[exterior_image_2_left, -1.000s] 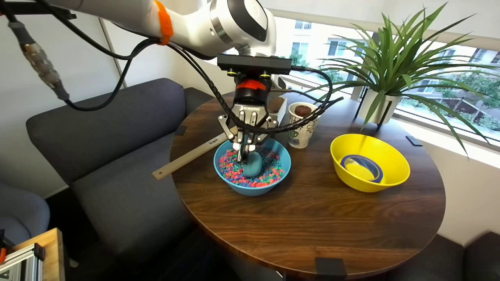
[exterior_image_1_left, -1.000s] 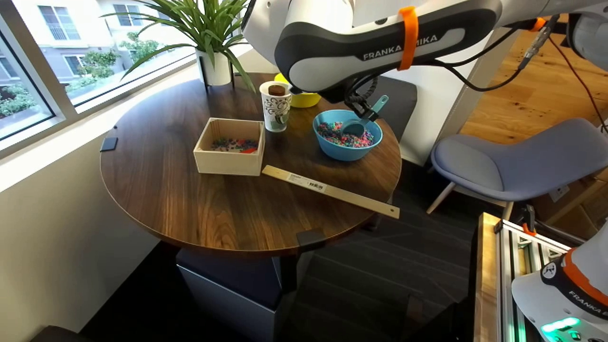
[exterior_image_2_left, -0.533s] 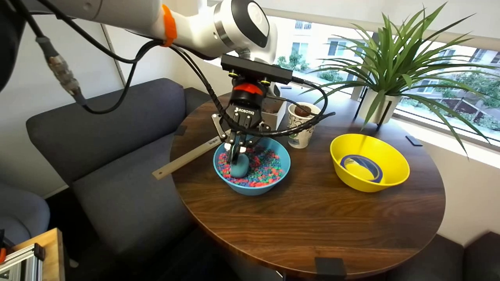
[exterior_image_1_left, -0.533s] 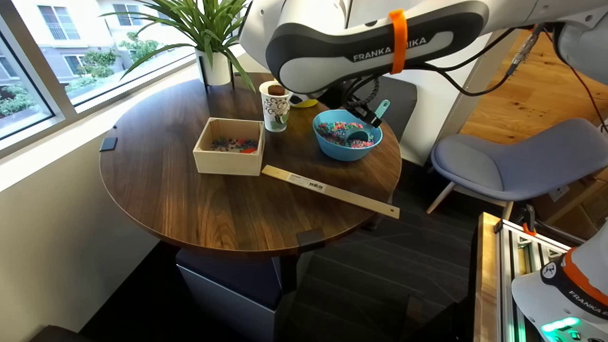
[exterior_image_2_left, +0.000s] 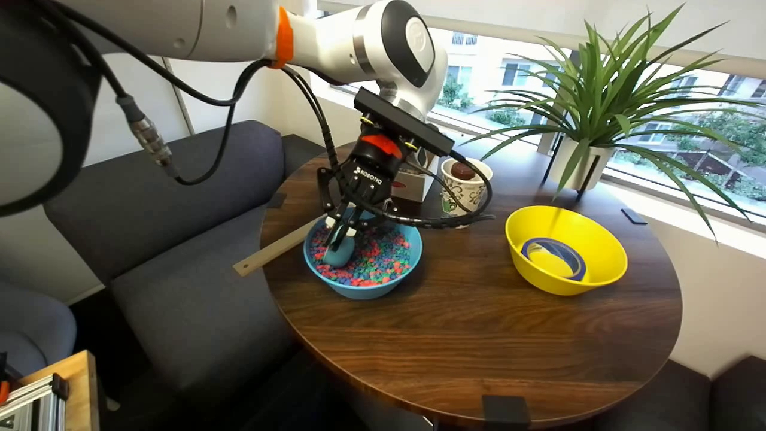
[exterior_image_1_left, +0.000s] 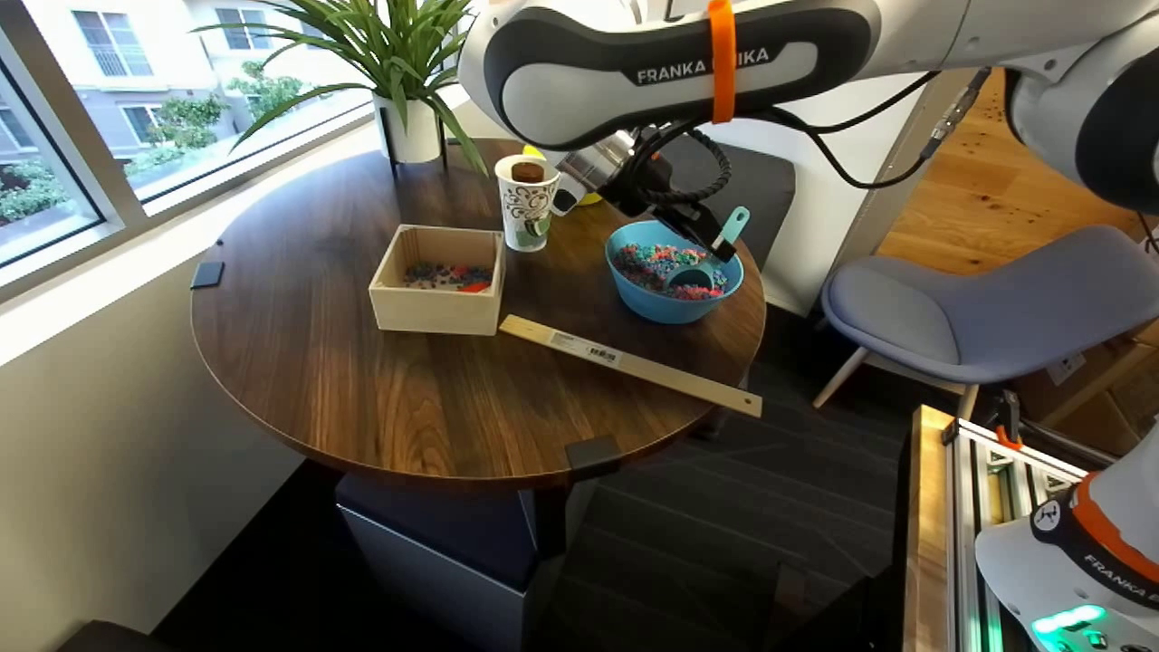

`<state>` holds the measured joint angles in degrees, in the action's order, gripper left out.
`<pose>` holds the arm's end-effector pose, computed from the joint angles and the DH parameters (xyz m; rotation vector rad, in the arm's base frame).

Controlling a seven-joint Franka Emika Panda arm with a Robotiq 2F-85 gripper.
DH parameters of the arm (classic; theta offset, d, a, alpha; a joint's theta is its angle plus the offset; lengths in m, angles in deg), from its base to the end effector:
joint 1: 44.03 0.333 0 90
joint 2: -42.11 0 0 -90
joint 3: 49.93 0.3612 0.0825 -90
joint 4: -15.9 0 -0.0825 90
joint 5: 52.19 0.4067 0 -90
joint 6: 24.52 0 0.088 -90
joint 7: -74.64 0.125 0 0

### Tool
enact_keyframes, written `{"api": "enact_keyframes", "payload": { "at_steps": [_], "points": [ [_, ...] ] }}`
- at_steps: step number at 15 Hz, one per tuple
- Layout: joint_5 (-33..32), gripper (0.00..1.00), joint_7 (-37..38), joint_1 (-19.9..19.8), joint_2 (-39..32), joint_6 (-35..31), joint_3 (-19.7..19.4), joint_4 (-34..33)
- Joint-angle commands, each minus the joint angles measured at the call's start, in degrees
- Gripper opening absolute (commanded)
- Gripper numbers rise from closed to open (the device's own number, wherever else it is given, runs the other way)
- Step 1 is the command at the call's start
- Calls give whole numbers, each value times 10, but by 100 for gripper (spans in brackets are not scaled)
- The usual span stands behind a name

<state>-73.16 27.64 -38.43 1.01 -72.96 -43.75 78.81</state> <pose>0.6630 0.0601 0.3969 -2.4480 -1.2389 1.5051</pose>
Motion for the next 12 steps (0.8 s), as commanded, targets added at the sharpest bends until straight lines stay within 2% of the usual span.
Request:
{"api": "enact_keyframes", "payload": {
  "at_steps": [1, 6, 7, 12],
  "points": [
    [87, 2, -22, -7, -12, 9, -44, 20],
    [190, 3, -34, -26, -15, 12, -88, 47],
    [191, 2, -14, -61, -15, 12, -44, 50],
    [246, 3, -16, -102, -15, 17, -20, 55]
  ]
}}
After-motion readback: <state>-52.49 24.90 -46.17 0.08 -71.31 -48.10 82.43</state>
